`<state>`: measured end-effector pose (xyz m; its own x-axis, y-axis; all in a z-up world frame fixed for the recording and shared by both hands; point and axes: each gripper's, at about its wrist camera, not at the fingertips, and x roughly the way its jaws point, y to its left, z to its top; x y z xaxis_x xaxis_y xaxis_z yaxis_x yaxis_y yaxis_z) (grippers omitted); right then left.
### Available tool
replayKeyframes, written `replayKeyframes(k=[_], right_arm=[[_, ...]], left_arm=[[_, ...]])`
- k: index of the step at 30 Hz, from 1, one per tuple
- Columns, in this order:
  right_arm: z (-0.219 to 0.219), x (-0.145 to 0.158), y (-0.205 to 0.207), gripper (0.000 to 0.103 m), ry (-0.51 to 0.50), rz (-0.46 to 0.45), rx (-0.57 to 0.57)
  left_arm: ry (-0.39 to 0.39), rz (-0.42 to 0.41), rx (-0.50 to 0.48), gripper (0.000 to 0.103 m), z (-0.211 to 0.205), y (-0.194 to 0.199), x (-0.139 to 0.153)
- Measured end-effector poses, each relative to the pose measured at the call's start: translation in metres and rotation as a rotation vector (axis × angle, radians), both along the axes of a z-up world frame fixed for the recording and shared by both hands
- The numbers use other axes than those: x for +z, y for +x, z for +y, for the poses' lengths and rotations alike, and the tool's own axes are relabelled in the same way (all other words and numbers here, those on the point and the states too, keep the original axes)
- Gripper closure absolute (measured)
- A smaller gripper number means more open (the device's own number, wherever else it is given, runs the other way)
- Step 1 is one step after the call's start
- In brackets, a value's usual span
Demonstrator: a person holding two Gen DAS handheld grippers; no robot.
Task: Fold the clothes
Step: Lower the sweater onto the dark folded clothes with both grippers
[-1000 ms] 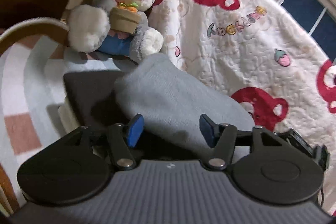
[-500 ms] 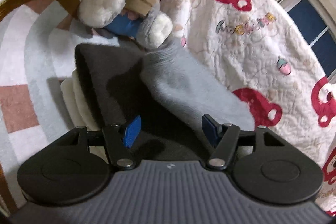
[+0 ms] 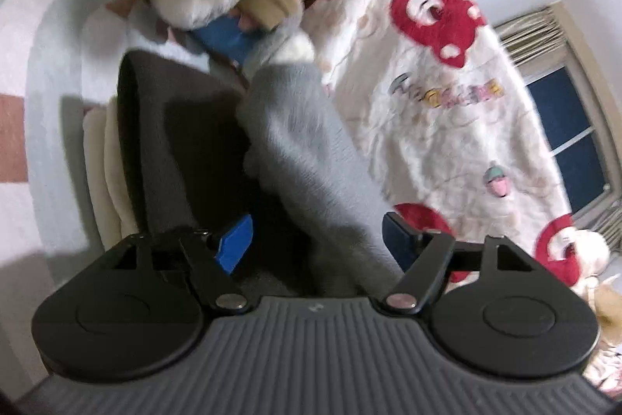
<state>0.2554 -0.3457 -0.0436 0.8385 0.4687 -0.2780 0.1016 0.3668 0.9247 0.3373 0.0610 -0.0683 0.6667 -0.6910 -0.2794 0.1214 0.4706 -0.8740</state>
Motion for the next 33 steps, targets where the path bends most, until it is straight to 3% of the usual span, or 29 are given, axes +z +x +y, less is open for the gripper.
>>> replayKeyframes(k=[3, 6, 8, 9, 10, 11, 12, 15, 17, 19, 21, 23, 25, 26, 28, 33], right_arm=[[-0.001, 0.005, 0.005, 0.037, -0.051, -0.001, -0.002], [-0.003, 0.009, 0.011, 0.031, -0.102, -0.004, -0.006], [-0.003, 0.004, 0.018, 0.029, -0.086, 0.008, -0.023], [-0.003, 0.001, 0.022, 0.029, -0.068, 0.006, -0.034], [-0.003, -0.001, 0.025, 0.044, -0.048, 0.0, -0.046], [-0.003, -0.001, 0.026, 0.066, 0.0, -0.027, -0.055], [-0.004, 0.002, 0.026, 0.067, 0.058, -0.062, -0.062], [-0.003, 0.011, 0.024, 0.069, 0.192, -0.149, -0.056], [0.008, 0.023, 0.019, 0.069, 0.183, -0.176, 0.01], [0.026, 0.034, 0.01, 0.069, 0.124, -0.205, 0.084], [0.047, 0.042, 0.0, 0.065, -0.002, -0.205, 0.157], [0.069, 0.029, -0.008, 0.052, -0.137, -0.088, 0.174], [0.087, -0.001, -0.016, 0.05, -0.247, 0.013, 0.209], [0.086, -0.01, -0.021, 0.044, -0.238, 0.025, 0.21], [0.078, -0.024, -0.034, 0.044, -0.169, 0.02, 0.197], [0.031, 0.007, -0.059, 0.037, -0.225, -0.082, 0.078]], left_arm=[[0.033, 0.053, 0.056, 0.025, -0.014, 0.017, -0.006], [0.068, 0.048, 0.118, 0.024, -0.023, 0.036, 0.0], [0.132, 0.052, 0.093, 0.022, -0.032, 0.053, 0.008], [0.182, 0.04, 0.069, 0.031, -0.037, 0.059, 0.016], [0.244, 0.015, 0.042, 0.048, -0.041, 0.064, 0.025], [0.305, -0.011, 0.015, 0.061, -0.045, 0.068, 0.035], [0.359, -0.042, -0.002, 0.075, -0.048, 0.07, 0.048], [0.471, -0.176, -0.001, 0.083, -0.042, 0.06, 0.099], [0.499, -0.248, 0.024, 0.083, -0.029, 0.045, 0.125], [0.495, -0.277, 0.065, 0.083, -0.012, 0.028, 0.132], [0.52, -0.203, 0.066, 0.081, 0.002, 0.021, 0.112], [0.547, -0.09, 0.062, 0.08, 0.014, 0.017, 0.08], [0.537, -0.022, 0.094, 0.075, 0.024, 0.008, 0.043], [0.523, -0.014, 0.115, 0.073, 0.029, 0.003, 0.029], [0.484, -0.02, 0.164, 0.068, 0.036, -0.005, 0.012], [0.479, -0.047, 0.188, 0.06, 0.041, 0.005, 0.01]])
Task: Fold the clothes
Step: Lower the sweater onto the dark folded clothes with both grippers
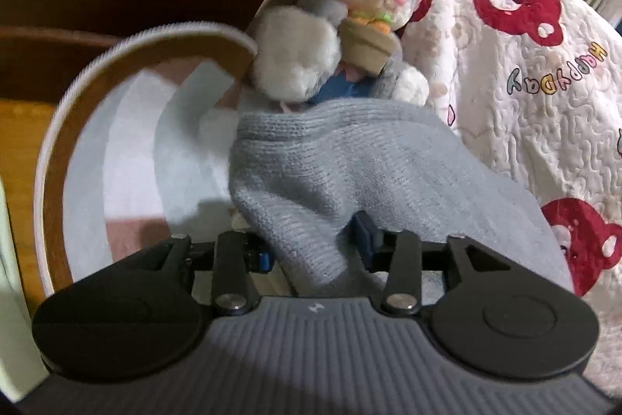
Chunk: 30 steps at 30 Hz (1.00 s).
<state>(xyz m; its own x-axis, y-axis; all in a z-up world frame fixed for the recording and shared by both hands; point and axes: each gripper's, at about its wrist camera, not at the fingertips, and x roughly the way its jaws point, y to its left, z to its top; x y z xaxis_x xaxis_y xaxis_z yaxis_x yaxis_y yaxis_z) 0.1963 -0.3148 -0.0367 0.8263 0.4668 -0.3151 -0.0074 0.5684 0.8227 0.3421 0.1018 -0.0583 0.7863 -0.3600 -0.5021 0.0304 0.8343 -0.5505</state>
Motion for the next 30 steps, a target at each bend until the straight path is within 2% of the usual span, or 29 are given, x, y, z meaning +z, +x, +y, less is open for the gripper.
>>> replayKeyframes(k=[2, 4, 12, 13, 14, 15, 18, 19, 23, 25, 27, 30], right_arm=[[-0.007, 0.004, 0.005, 0.022, -0.014, -0.031, -0.037], [-0.011, 0.007, 0.013, 0.015, -0.027, -0.059, -0.072], [-0.029, 0.017, 0.046, 0.015, -0.078, -0.171, -0.213], [-0.031, 0.018, 0.05, 0.034, -0.085, -0.185, -0.231], [-0.033, 0.019, 0.054, 0.066, -0.091, -0.199, -0.248], [-0.035, 0.021, 0.058, 0.068, -0.097, -0.213, -0.266], [-0.042, 0.024, 0.07, 0.082, -0.116, -0.255, -0.319], [-0.042, 0.024, 0.071, 0.09, -0.159, -0.239, -0.33], [-0.037, 0.02, 0.074, 0.088, -0.387, -0.122, -0.361], [-0.034, 0.018, 0.075, 0.083, -0.501, -0.062, -0.376], [-0.025, 0.029, 0.071, 0.081, -0.55, -0.075, -0.375], [-0.004, 0.048, 0.062, 0.081, -0.623, -0.134, -0.321]], left_arm=[[-0.026, 0.006, 0.004, 0.059, 0.003, 0.002, 0.0], [-0.036, 0.01, 0.001, 0.059, 0.002, 0.004, 0.0], [0.016, -0.021, -0.039, 0.059, -0.002, 0.002, 0.003], [0.023, -0.025, -0.044, 0.061, -0.002, 0.002, 0.003], [0.03, -0.029, -0.049, 0.061, -0.003, 0.002, 0.004], [0.037, -0.034, -0.054, 0.062, -0.003, 0.001, 0.004], [0.052, -0.045, -0.07, 0.062, -0.004, 0.001, 0.005], [0.048, -0.046, -0.077, 0.062, -0.004, 0.0, 0.006], [0.027, -0.049, -0.105, 0.061, -0.006, 0.0, 0.01], [0.071, -0.046, -0.099, 0.061, -0.012, 0.0, 0.013], [0.113, -0.042, -0.092, 0.061, -0.016, 0.001, 0.015], [0.104, -0.033, -0.096, 0.061, -0.014, 0.001, 0.015]])
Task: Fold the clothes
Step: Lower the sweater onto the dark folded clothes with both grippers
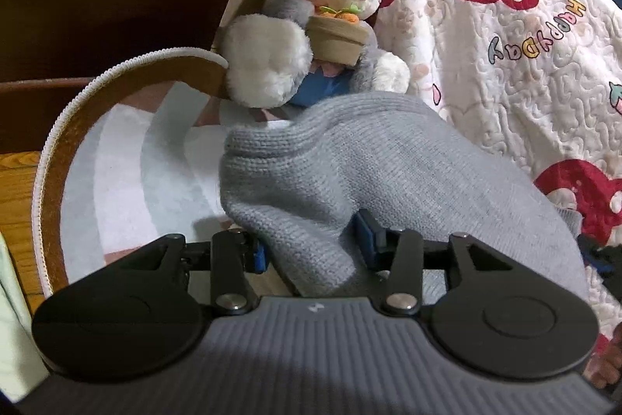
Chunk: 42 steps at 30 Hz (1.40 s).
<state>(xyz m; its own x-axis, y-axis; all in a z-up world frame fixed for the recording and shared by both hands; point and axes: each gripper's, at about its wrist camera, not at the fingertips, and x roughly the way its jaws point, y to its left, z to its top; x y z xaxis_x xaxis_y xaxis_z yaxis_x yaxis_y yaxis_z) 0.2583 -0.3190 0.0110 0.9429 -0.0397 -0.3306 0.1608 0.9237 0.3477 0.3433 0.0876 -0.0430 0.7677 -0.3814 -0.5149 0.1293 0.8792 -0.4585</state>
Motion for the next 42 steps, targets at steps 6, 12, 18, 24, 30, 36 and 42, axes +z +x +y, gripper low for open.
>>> replayKeyframes(k=[6, 12, 18, 24, 30, 36, 42], right_arm=[[0.049, 0.03, -0.013, 0.072, -0.168, -0.025, 0.202], [0.083, 0.024, -0.025, 0.052, -0.268, 0.014, 0.257], [0.103, 0.019, -0.051, 0.049, -0.301, 0.021, 0.252], [0.119, 0.006, -0.07, 0.049, -0.296, 0.035, 0.279], [0.129, -0.015, -0.08, 0.046, -0.244, 0.06, 0.343], [0.138, -0.033, -0.09, 0.048, -0.186, 0.086, 0.403], [0.142, -0.043, -0.107, 0.045, -0.093, 0.105, 0.492]], left_arm=[[-0.023, 0.017, -0.004, 0.06, 0.004, 0.002, 0.0], [0.047, 0.065, 0.005, 0.06, 0.005, -0.001, 0.015], [0.165, -0.064, -0.028, 0.062, 0.009, -0.04, 0.08], [0.088, -0.015, -0.256, 0.062, -0.022, -0.048, 0.071], [0.245, 0.099, -0.28, 0.063, -0.073, -0.04, 0.026], [0.303, 0.076, -0.254, 0.063, -0.081, -0.046, 0.023], [0.412, 0.032, -0.221, 0.06, -0.095, -0.054, 0.029]])
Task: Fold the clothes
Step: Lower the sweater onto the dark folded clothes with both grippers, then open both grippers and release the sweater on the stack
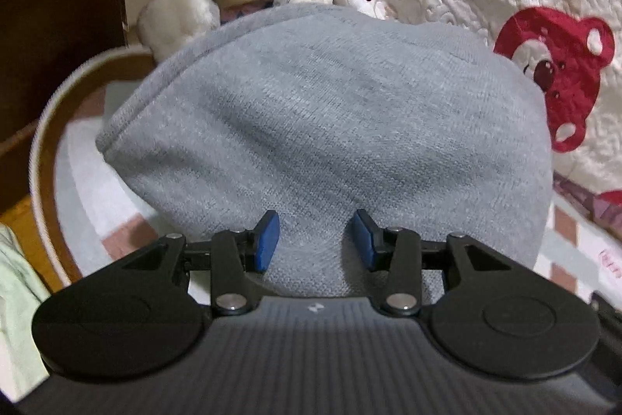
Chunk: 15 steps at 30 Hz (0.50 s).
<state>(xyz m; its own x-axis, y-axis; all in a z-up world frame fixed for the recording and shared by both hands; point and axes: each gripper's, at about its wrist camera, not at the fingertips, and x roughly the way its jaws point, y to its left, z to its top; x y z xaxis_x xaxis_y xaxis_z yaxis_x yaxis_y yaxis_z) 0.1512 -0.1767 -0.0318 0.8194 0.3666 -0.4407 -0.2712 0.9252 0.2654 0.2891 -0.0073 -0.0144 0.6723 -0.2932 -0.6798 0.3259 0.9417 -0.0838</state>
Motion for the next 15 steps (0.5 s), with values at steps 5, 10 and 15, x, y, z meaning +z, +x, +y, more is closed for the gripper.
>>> replayKeyframes(k=[5, 10, 15], right_arm=[[0.006, -0.017, -0.011, 0.04, -0.056, 0.104, 0.086], [-0.023, 0.003, -0.047, 0.038, -0.018, 0.067, -0.064], [-0.053, 0.016, -0.078, 0.036, -0.021, 0.029, -0.181]], left_arm=[[0.125, -0.066, 0.037, 0.057, -0.013, -0.015, 0.004], [0.068, -0.043, 0.04, 0.037, -0.015, -0.038, 0.018], [0.046, -0.047, 0.047, 0.025, -0.014, -0.084, 0.018]])
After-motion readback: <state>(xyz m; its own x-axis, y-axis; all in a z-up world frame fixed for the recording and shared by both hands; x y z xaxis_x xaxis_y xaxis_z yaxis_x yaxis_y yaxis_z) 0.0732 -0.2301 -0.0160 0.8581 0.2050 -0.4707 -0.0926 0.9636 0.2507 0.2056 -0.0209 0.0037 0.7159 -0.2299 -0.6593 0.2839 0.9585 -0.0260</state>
